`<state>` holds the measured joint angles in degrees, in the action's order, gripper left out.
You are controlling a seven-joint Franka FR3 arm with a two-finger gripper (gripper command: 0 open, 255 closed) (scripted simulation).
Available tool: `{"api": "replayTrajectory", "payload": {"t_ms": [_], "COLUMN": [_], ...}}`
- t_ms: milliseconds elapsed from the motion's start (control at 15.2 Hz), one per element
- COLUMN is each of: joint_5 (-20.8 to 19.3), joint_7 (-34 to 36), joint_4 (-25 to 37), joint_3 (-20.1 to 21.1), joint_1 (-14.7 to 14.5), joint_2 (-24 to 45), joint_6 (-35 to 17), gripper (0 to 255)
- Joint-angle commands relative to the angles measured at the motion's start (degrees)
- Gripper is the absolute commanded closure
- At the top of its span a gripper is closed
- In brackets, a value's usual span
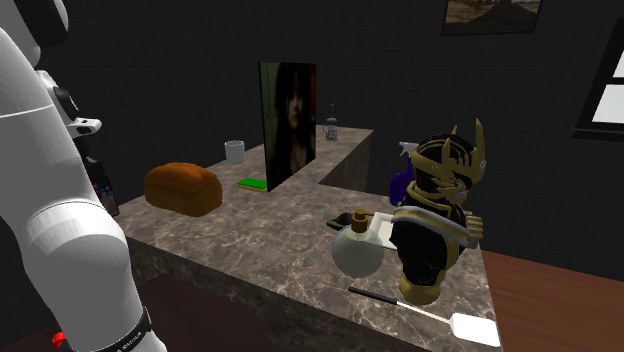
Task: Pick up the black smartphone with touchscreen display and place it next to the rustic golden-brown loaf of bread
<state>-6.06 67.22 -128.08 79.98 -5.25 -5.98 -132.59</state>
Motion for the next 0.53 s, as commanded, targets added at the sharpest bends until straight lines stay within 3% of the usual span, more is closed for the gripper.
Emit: {"api": "replayTrajectory", "payload": {"t_ms": [0, 264, 330, 462], "joint_5": [0.0, 0.0, 4.4, 9.1], "joint_7": [0.0, 0.0, -3.1, -6.5], "joint_4": [0.0, 0.0, 0.6, 2.2], "joint_3": [0.0, 0.0, -4.0, -9.6], "joint_1": [0.0, 0.0, -3.7, -8.7], "joint_2": [0.0, 0.0, -3.4, -7.5], "joint_6": [0.0, 0.0, 1.7, 5.4], "gripper": [0, 0, 0, 0]}}
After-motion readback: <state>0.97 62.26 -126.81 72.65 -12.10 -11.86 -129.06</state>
